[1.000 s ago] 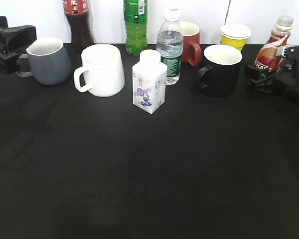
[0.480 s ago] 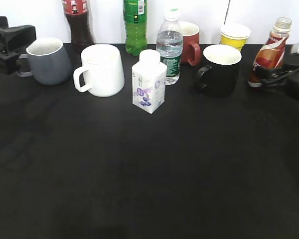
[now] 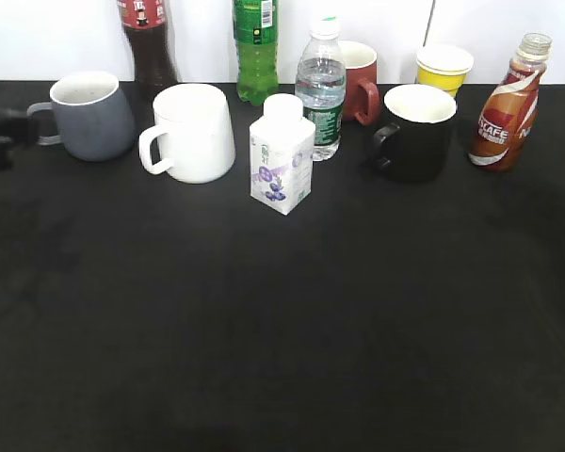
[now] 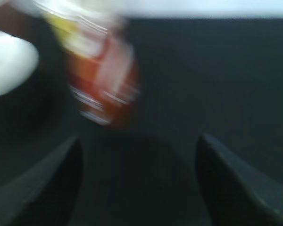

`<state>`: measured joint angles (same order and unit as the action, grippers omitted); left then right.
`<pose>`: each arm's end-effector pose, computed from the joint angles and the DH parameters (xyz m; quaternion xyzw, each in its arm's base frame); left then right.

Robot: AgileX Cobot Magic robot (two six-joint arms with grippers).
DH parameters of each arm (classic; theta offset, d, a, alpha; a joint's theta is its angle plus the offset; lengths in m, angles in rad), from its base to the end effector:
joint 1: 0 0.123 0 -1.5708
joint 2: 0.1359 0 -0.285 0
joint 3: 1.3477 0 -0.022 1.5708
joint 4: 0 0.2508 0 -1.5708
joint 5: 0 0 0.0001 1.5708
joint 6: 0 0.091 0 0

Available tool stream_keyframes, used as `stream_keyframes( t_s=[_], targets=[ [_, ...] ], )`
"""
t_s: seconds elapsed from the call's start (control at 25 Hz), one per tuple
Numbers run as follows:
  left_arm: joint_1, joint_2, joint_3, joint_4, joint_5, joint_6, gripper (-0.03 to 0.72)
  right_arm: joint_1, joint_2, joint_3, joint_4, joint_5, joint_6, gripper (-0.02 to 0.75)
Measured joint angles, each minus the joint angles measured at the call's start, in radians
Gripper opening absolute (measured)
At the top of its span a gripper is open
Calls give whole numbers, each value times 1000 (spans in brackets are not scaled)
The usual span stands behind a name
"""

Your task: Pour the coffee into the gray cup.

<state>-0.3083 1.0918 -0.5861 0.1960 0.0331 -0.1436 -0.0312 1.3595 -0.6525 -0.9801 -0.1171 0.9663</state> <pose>0.2137 -0.0674 0.2698 0.1503 0.8339 -0.0651 0.5271 0.2726 0.0002 0.2317 -0.0147 0.8728 0.0323 0.4868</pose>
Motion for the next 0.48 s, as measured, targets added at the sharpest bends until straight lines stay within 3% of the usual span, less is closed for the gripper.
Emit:
stream_keyframes(
  t_s=[0.08,0.16,0.24,0.28,0.36,0.4,0.48],
  targets=[
    [-29,-39,0,-1,30,0,437,111,-25,0,2,205,-11,570],
    [-36,-66,-4,-5,116,0,437,284,-50,-9,48,377,-59,570],
    [-38,-86,-42,-5,282,0,437,433,-57,-61,298,526,-287,570],
    [-38,-90,-76,-10,390,0,437,478,-57,-113,478,609,-460,570],
    [-38,-91,-160,-75,611,-1,437,497,-57,-228,774,827,-758,570],
    [-38,-92,-197,-108,716,-1,437,497,-59,-281,864,945,-860,570],
    [-38,-100,-258,-134,935,-1,437,498,-67,-360,924,1094,-966,570]
  ],
)
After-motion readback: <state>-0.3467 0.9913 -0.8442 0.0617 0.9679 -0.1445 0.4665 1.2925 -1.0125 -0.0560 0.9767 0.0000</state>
